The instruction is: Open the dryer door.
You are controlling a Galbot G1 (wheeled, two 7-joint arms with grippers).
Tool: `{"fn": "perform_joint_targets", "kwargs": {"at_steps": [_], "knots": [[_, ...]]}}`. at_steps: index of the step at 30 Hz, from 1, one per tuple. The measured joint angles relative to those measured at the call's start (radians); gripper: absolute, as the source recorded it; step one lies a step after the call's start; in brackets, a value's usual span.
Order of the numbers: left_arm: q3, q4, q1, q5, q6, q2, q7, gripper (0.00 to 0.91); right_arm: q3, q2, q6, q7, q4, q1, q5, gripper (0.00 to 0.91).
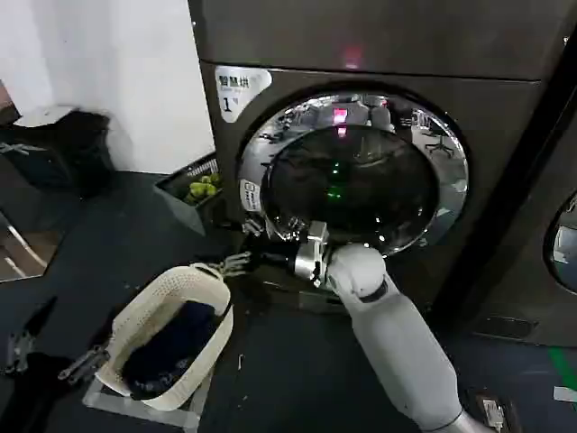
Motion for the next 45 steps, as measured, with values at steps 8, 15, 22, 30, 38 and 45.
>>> {"fn": "perform_joint_targets", "kwargs": {"at_steps": [8, 15, 22, 30, 38, 45], "knots": [[0.009, 0.011, 0.003, -0.015, -0.008, 0.002, 0.036, 0.907, 0.057, -0.015, 0.003, -0.024, -0.044, 0.024, -0.061, 0.907], [0.009, 0.009, 0.001, -0.018, -0.011, 0.009, 0.024, 0.907, 0.094, -0.036, 0.029, -0.024, -0.082, 0.023, -0.071, 0.907], [0.007, 0.012, 0.001, -0.019, -0.013, 0.012, 0.026, 0.907, 0.134, -0.04, 0.054, -0.006, -0.09, 0.004, -0.08, 0.907], [0.01, 0.009, 0.002, -0.019, -0.013, 0.006, 0.02, 0.907, 0.149, -0.042, 0.067, 0.032, -0.093, -0.009, -0.08, 0.907], [0.01, 0.003, 0.002, -0.021, -0.013, 0.005, 0.017, 0.907, 0.142, -0.024, 0.08, 0.127, -0.092, -0.011, -0.082, 0.907], [0.014, 0.003, 0.002, -0.021, -0.007, 0.003, 0.017, 0.907, 0.106, -0.015, 0.092, 0.221, -0.126, 0.011, -0.07, 0.907]]}}
